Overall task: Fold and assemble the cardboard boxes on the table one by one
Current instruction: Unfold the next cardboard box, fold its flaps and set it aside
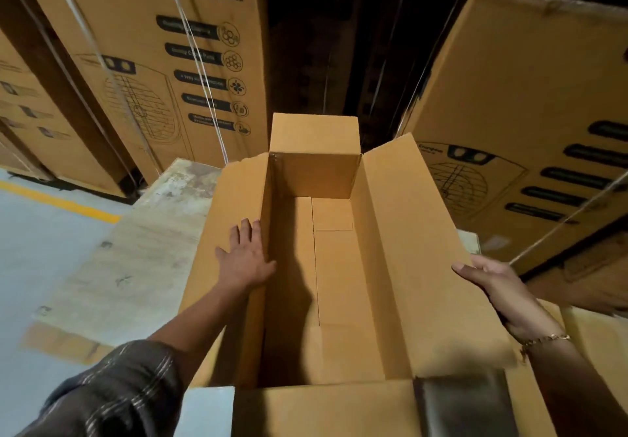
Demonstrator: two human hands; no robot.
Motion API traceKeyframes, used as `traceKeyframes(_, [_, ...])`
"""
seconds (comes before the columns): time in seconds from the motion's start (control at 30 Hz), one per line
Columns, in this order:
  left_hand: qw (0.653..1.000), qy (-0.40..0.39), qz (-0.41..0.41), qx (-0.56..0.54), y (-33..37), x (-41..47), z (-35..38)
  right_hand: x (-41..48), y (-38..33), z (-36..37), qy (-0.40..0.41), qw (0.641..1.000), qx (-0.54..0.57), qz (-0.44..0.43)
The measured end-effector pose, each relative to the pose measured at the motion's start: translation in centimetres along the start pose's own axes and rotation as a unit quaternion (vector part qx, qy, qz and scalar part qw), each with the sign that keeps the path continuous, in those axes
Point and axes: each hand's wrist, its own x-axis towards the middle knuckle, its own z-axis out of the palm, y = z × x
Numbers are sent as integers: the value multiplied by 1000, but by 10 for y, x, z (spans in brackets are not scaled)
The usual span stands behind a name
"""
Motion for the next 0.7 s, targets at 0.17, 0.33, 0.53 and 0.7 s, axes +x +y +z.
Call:
traceKeyframes(0.17, [998,-44,27,33,12,-51,7,-45,-30,19,34,993,57,-99])
traceKeyframes(0.33, [981,-121,-84,-127,-14,-91,34,-67,-57,65,-2,979,142,-144])
traceKeyframes(0.53, [947,-269,-27,-176,-36,-130,59,-60,-42,118,-42,986,92,-133])
traceKeyframes(0.7, [919,-229,-31,-320,-63,-124,42,-44,-24,179,-71,989,-59,-116])
